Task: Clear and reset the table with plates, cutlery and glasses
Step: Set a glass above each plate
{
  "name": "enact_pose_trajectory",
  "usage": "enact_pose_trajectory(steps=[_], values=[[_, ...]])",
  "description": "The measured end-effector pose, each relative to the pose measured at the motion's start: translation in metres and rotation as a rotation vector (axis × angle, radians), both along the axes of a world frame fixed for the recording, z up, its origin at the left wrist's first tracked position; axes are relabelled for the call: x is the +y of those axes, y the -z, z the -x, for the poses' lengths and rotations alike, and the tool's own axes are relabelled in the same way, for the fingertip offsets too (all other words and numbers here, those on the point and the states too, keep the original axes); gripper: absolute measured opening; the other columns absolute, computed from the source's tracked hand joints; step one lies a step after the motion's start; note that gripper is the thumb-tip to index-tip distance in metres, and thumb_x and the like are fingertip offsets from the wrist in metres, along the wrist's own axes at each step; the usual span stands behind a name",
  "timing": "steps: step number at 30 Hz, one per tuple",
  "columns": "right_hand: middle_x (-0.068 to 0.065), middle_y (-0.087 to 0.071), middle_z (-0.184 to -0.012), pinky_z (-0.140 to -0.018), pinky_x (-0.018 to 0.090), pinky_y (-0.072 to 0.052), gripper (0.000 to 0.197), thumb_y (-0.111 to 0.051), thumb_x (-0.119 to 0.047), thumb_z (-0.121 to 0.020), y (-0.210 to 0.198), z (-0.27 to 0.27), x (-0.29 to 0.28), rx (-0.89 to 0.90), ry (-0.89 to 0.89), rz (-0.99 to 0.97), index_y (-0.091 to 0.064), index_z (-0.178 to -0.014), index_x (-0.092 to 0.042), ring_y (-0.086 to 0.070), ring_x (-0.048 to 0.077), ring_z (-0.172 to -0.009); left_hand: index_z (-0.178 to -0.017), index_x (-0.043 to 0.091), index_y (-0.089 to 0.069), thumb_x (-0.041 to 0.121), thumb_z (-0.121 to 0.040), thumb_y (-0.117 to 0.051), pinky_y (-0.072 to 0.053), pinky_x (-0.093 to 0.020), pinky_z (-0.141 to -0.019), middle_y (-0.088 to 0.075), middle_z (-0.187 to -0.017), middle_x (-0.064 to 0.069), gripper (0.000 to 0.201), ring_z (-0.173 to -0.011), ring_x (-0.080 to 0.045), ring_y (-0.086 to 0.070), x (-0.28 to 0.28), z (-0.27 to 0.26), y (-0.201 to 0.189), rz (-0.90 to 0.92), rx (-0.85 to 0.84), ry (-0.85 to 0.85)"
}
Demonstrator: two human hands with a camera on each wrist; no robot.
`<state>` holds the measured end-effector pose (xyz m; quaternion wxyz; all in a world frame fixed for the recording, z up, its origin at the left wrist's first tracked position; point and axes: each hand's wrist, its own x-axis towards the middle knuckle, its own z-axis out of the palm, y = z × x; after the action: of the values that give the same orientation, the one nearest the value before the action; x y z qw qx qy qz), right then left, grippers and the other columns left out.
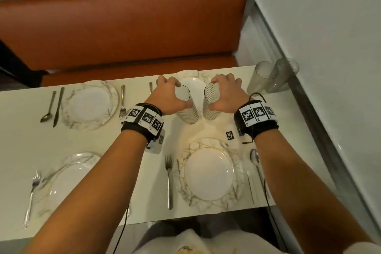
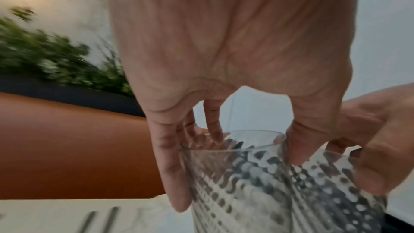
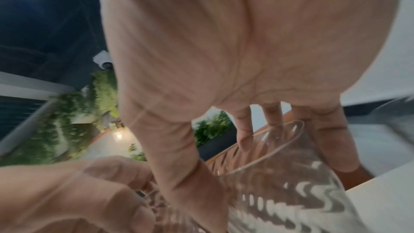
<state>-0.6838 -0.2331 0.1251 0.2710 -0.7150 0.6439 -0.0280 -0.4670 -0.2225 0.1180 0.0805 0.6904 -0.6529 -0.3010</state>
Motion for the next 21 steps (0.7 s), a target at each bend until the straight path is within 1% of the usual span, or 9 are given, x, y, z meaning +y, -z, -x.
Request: enact_pose_trajectory(steps=[1, 5, 8, 11, 12, 14, 15, 18, 21], values=[[0.01, -0.036, -0.14, -0.101, 0.045, -0.038, 0.087, -0.083, -0.038, -0.07, 0.001, -0.023, 0.003, -0.035, -0.025, -0.007, -0.037, -0.141, -0.021, -0.033, 0.034, -0.128, -0.139, 0.021, -0.047, 0.052, -0.073, -0.085, -0.057, -0.038, -0.083, -0.035, -0.133, -0.002, 0.082, -0.108, -0.026, -0.06, 0.008, -0.026, 0.001, 0.006, -0.004, -0.03], [0.009, -0.045, -0.136, -0.099, 0.041, -0.042, 0.086, -0.084, -0.033, -0.069, 0.011, -0.119, 0.024, -0.171, -0.079, -0.021, -0.038, -0.14, -0.017, -0.042, 0.029, -0.124, -0.139, 0.024, -0.047, 0.053, -0.074, -0.085, -0.052, -0.045, -0.102, -0.037, -0.138, -0.006, 0.081, -0.118, -0.029, -0.057, 0.041, -0.13, 0.005, 0.016, 0.012, -0.137], [0.01, -0.044, -0.139, -0.095, 0.036, -0.041, 0.09, -0.085, -0.031, -0.069, 0.022, -0.193, 0.041, -0.185, -0.137, -0.048, -0.036, -0.143, -0.017, -0.042, 0.03, -0.126, -0.143, 0.026, -0.046, 0.049, -0.076, -0.085, -0.049, -0.044, -0.103, -0.044, -0.138, -0.012, 0.081, -0.121, -0.029, -0.055, 0.067, -0.202, 0.006, 0.01, 0.025, -0.219], [0.009, -0.044, -0.14, -0.1, 0.041, -0.044, 0.095, -0.084, -0.032, -0.066, 0.034, -0.258, 0.058, -0.182, -0.183, -0.076, -0.033, -0.145, -0.022, -0.041, 0.031, -0.128, -0.146, 0.025, -0.045, 0.047, -0.078, -0.085, -0.046, -0.042, -0.101, -0.048, -0.139, -0.013, 0.082, -0.121, -0.027, -0.054, 0.09, -0.264, 0.012, 0.009, 0.025, -0.292], [0.009, -0.044, -0.139, -0.1, 0.041, -0.044, 0.095, -0.084, -0.032, -0.066, 0.038, -0.276, 0.063, -0.178, -0.199, -0.081, -0.032, -0.146, -0.023, -0.042, 0.031, -0.128, -0.146, 0.024, -0.045, 0.046, -0.078, -0.085, -0.046, -0.041, -0.102, -0.048, -0.139, -0.013, 0.082, -0.121, -0.026, -0.054, 0.096, -0.282, 0.015, 0.011, 0.027, -0.316], [0.008, -0.045, -0.137, -0.094, 0.037, -0.041, 0.095, -0.083, -0.03, -0.066, 0.046, -0.306, 0.071, -0.155, -0.224, -0.088, -0.032, -0.146, -0.023, -0.041, 0.031, -0.127, -0.146, 0.024, -0.045, 0.046, -0.077, -0.085, -0.046, -0.042, -0.103, -0.047, -0.141, -0.013, 0.083, -0.122, -0.028, -0.055, 0.106, -0.314, 0.021, 0.014, 0.027, -0.365], [0.008, -0.044, -0.136, -0.091, 0.036, -0.041, 0.095, -0.083, -0.028, -0.067, 0.05, -0.318, 0.075, -0.146, -0.236, -0.095, -0.032, -0.146, -0.023, -0.04, 0.031, -0.127, -0.147, 0.024, -0.045, 0.045, -0.077, -0.086, -0.046, -0.044, -0.105, -0.046, -0.142, -0.014, 0.083, -0.124, -0.03, -0.054, 0.11, -0.327, 0.024, 0.016, 0.023, -0.389], [0.009, -0.042, -0.137, -0.094, 0.039, -0.042, 0.095, -0.083, -0.027, -0.067, 0.06, -0.346, 0.084, -0.119, -0.26, -0.122, -0.031, -0.147, -0.022, -0.037, 0.031, -0.128, -0.148, 0.021, -0.045, 0.04, -0.076, -0.086, -0.045, -0.048, -0.11, -0.044, -0.144, -0.016, 0.085, -0.13, -0.034, -0.05, 0.12, -0.359, 0.034, 0.02, 0.011, -0.451], [0.009, -0.04, -0.141, -0.099, 0.04, -0.043, 0.096, -0.084, -0.026, -0.067, 0.067, -0.364, 0.09, -0.078, -0.279, -0.136, -0.031, -0.147, -0.021, -0.034, 0.03, -0.131, -0.149, 0.019, -0.044, 0.038, -0.077, -0.087, -0.044, -0.048, -0.112, -0.042, -0.145, -0.017, 0.086, -0.129, -0.036, -0.051, 0.126, -0.381, 0.043, 0.016, 0.017, -0.492]])
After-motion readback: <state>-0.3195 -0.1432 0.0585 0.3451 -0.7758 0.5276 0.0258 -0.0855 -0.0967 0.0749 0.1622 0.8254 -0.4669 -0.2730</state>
